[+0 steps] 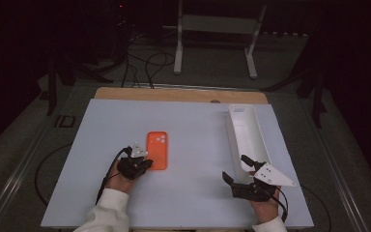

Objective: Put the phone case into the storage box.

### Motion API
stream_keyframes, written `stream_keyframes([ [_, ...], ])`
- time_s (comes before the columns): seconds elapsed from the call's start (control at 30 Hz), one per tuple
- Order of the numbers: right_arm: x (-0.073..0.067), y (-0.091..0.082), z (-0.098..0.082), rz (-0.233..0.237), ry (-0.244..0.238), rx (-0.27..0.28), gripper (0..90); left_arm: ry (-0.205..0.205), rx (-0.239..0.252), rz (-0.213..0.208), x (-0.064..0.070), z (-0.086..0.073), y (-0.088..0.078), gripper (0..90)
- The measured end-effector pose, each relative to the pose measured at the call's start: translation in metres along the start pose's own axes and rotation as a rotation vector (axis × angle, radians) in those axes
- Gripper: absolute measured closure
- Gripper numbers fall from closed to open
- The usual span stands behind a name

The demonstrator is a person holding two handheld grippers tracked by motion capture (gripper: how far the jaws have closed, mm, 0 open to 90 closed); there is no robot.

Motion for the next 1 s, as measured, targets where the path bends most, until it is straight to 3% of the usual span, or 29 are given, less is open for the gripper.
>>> stream_keyframes([
  [0.23, 0.0, 0.0, 0.0, 0.0, -0.003, 0.0, 11.2, -0.027, -0.004, 0.051, -0.013, -0.005, -0.008, 90.0],
  [0.47, 0.0, 0.001, 0.0, 0.001, -0.001, -0.001, 11.1, -0.086, 0.012, 0.1, -0.031, -0.009, -0.014, 90.0],
  [0.73, -0.001, 0.002, 0.001, 0.001, -0.004, 0.002, 11.1, -0.122, 0.03, 0.108, -0.043, -0.008, -0.014, 90.0],
  [1.0, -0.001, 0.003, 0.001, 0.003, -0.004, 0.001, 11.1, -0.136, 0.044, 0.108, -0.045, -0.008, -0.013, 89.9],
])
Point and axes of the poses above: each handheld gripper's, and its own axes: y roughly forward along the jaws, z roughly out of its top, x roughly to its right, the point moved 7 cm from there along y, roughly forward along the jaws, and after that the axes turned 9 degrees about -z, right-handed, at the moved point
